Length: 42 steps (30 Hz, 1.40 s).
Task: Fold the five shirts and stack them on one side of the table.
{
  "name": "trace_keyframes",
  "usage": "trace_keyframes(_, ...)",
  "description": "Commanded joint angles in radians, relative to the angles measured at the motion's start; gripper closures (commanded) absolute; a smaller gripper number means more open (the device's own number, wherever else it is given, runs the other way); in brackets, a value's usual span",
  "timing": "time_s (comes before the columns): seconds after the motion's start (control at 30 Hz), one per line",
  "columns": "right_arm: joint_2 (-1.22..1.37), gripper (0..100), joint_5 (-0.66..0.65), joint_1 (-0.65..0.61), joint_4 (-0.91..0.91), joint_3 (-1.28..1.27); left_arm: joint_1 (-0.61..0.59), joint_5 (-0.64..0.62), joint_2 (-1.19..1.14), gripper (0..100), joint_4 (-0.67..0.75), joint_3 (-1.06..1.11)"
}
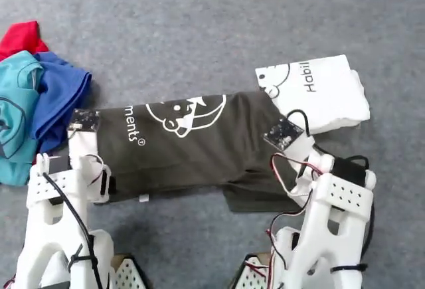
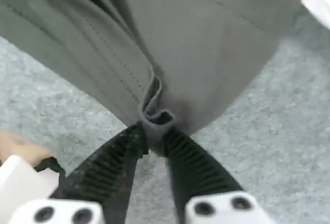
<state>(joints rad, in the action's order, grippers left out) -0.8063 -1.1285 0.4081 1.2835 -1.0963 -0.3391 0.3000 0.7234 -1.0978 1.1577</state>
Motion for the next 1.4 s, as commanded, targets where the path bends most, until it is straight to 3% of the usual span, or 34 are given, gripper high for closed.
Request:
trace_keyframes(0.0,-0.021,75.1,-0.020,0.023,0.054,0.056,-0.062,-0.017,0.011,79,-0.064,-0.110)
trace_keyframes(0.17,-0.016,74.0,-0.064,0.023,0.190,0.219,-0.150,-0.017,0.011,83,-0.210,-0.334)
trace_keyframes(0.23,-0.012,80.8,-0.044,0.002,0.192,0.266,-0.143,-0.021,0.009,90,-0.261,-0.420)
trace_keyframes(0.33,-0.012,99.3,0.101,-0.144,0.153,0.283,-0.056,-0.026,-0.002,97,-0.285,-0.498)
trace_keyframes(0.37,-0.010,96.5,0.163,-0.203,0.132,0.272,-0.013,-0.035,-0.002,96,-0.279,-0.501)
trace_keyframes(0.5,0.022,98.8,0.354,-0.425,0.003,0.213,0.145,-0.173,-0.014,97,-0.143,-0.461)
trace_keyframes(0.67,0.222,98.5,0.488,-0.516,-0.157,0.200,0.194,-0.261,-0.189,97,0.100,-0.386)
trace_keyframes(0.87,0.469,98.5,0.496,-0.516,-0.212,0.229,0.197,-0.308,-0.434,97,0.229,-0.387)
trace_keyframes(1.03,0.498,98.5,0.488,-0.520,-0.190,0.223,0.196,-0.328,-0.537,97,0.282,-0.390)
trace_keyframes(1.37,0.489,98.5,0.307,-0.522,-0.012,0.153,0.197,-0.364,-0.569,97,0.293,-0.381)
